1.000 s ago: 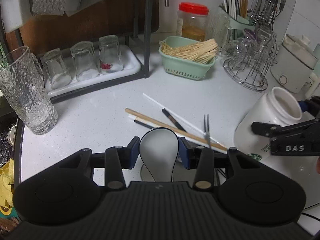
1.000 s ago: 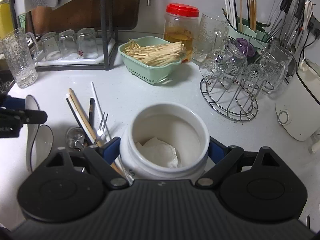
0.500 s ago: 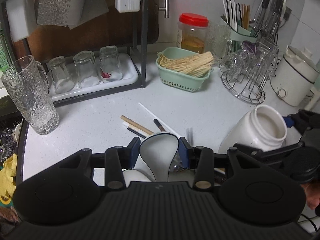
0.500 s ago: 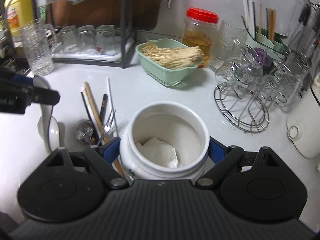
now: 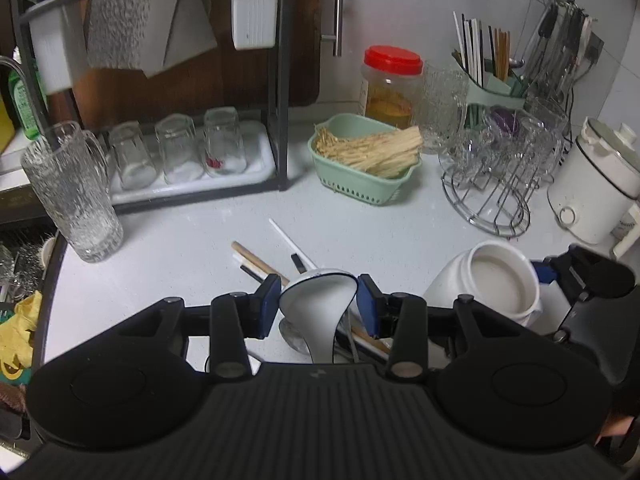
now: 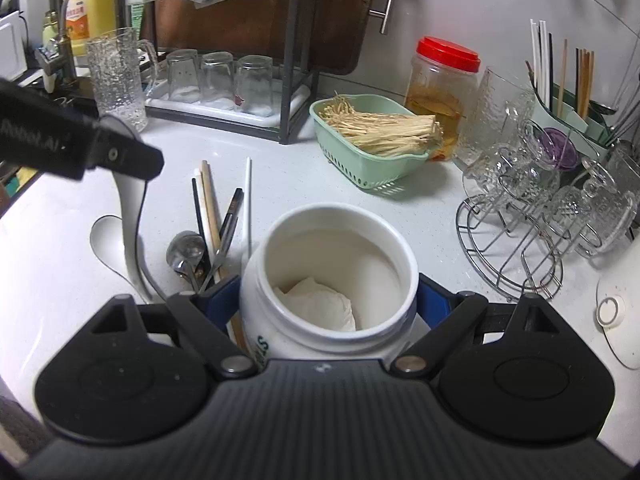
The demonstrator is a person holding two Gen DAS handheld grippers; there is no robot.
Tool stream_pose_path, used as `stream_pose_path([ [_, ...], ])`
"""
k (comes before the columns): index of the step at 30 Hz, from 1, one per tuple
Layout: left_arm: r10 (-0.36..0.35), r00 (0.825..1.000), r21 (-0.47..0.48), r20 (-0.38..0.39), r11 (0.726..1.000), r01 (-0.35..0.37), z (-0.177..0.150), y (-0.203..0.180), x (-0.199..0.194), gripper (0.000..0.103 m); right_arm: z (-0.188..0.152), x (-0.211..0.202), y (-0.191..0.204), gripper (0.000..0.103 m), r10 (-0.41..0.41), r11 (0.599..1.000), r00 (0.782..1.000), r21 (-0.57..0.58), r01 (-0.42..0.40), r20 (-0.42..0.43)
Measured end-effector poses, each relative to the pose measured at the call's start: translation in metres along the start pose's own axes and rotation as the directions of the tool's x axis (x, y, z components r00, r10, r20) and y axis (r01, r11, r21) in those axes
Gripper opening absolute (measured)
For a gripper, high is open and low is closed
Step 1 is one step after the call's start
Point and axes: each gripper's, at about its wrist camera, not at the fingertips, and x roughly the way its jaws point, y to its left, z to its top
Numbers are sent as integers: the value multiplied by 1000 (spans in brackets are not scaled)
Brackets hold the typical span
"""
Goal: Organize utensils
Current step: 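Carry the spoon over the held mug and drop it in with left tool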
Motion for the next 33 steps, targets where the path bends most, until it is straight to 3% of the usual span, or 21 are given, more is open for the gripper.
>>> stream_pose_path([
  [8, -16, 998, -56, 60, 998, 19, 36, -16, -31, 47, -2, -1, -4, 92, 31, 999, 999, -23, -31, 8],
  [18, -98, 985, 6, 139, 995, 99, 72, -61, -61, 47, -3, -1, -8, 92, 63, 998, 998, -24, -62, 25],
  [25, -175, 981, 49, 81, 984, 171, 70, -90, -38, 47, -3, 0, -13, 91, 96, 995, 995, 5, -97, 24],
  [33, -198, 979, 48, -40, 979, 200, 62, -99, -3, 47, -6, -3, -15, 90, 110, 994, 994, 1, -110, 28],
])
